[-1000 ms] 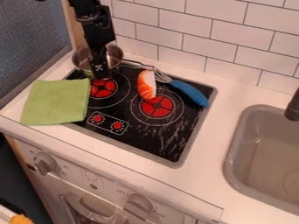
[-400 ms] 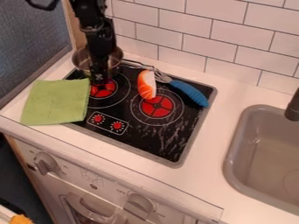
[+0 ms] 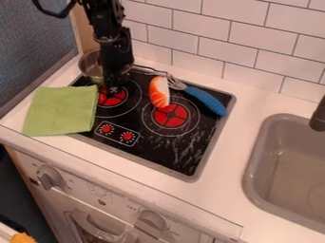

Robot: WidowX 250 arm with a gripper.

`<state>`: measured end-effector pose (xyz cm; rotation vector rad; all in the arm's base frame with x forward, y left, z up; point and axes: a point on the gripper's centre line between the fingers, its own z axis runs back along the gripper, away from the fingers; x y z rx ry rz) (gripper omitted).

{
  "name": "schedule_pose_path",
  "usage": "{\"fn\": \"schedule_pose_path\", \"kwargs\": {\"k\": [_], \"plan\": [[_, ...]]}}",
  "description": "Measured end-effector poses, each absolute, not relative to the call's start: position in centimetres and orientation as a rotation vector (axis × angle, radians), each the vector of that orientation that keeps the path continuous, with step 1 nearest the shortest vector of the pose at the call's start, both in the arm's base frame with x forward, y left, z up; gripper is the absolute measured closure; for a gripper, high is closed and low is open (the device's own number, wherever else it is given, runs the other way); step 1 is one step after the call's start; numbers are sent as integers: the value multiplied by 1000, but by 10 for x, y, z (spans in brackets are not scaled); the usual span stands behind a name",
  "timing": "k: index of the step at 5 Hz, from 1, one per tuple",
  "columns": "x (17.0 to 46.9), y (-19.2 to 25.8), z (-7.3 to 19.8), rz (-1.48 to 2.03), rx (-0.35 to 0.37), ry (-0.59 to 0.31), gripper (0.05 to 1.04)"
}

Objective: Put the silver pot on top of the green cloth

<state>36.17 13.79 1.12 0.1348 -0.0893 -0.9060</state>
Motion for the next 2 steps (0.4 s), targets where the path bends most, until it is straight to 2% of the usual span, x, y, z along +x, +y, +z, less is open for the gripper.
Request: {"fn": "schedule_pose_path", "kwargs": {"k": [1,2], "plan": [[362,136,11,-911,143,-82,1006],[362,136,11,-911,143,-82,1007]]}}
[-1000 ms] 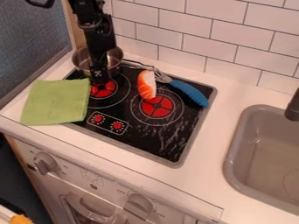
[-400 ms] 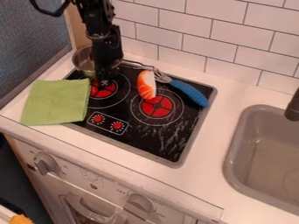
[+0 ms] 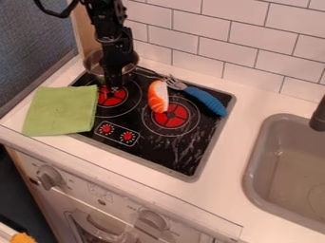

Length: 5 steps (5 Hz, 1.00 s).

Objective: Put the silver pot on top of the green cloth

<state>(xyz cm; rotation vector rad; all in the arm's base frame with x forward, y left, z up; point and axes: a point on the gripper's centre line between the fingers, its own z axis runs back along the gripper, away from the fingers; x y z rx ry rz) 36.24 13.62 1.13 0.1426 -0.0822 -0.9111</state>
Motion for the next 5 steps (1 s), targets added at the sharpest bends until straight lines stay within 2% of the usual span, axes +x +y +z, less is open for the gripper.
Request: {"fn": "schedule_pose_path", "kwargs": {"k": [2,3,4,5], "plan": [[364,132,16,-899,112,-106,1007],[378,131,29,-894,112,-165,1007],[382,130,50,-902,135,-205,1007],[366,129,82,-956,175,-226,1007]]}}
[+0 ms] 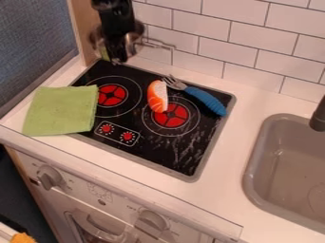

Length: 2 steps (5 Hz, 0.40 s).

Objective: Put the silver pot on top of the green cloth

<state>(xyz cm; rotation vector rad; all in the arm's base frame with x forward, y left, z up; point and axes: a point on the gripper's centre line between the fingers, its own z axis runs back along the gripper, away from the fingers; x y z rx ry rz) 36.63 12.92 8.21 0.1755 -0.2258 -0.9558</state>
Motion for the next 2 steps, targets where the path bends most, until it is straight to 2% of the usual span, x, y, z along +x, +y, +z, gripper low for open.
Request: {"fn": "schedule_pose_path", "kwargs": {"k": [1,2], "plan": [[335,141,93,-930,180,-219,1009],[304,149,91,-875,165,-211,1009]]}}
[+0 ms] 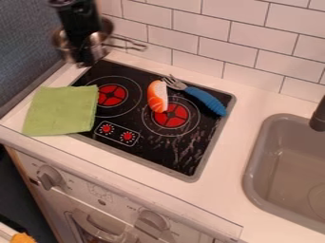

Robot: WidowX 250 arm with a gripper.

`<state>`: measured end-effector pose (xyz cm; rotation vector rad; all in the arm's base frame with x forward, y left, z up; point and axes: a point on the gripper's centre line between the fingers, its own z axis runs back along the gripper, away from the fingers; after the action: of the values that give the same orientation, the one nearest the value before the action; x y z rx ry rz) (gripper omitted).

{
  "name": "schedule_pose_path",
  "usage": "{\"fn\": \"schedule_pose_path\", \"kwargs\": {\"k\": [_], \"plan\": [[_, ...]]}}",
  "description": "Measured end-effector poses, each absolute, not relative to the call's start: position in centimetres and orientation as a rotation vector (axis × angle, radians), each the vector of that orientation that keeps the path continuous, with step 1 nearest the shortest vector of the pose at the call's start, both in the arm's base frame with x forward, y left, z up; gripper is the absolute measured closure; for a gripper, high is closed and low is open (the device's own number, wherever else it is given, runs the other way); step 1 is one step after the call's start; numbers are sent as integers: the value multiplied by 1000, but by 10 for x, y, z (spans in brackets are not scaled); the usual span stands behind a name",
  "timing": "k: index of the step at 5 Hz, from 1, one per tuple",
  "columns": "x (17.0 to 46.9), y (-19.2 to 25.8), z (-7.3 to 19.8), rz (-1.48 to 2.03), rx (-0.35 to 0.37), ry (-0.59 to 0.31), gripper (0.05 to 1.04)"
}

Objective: Put the silver pot on top of the green cloth

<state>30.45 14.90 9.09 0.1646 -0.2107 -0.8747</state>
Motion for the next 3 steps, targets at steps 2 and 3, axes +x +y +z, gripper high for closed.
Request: {"fn": "schedule_pose_path", "kwargs": {"k": [2,3], "plan": [[260,164,59,-804,141,-203,1009],[254,161,50,-780,144,-193,1009]]}}
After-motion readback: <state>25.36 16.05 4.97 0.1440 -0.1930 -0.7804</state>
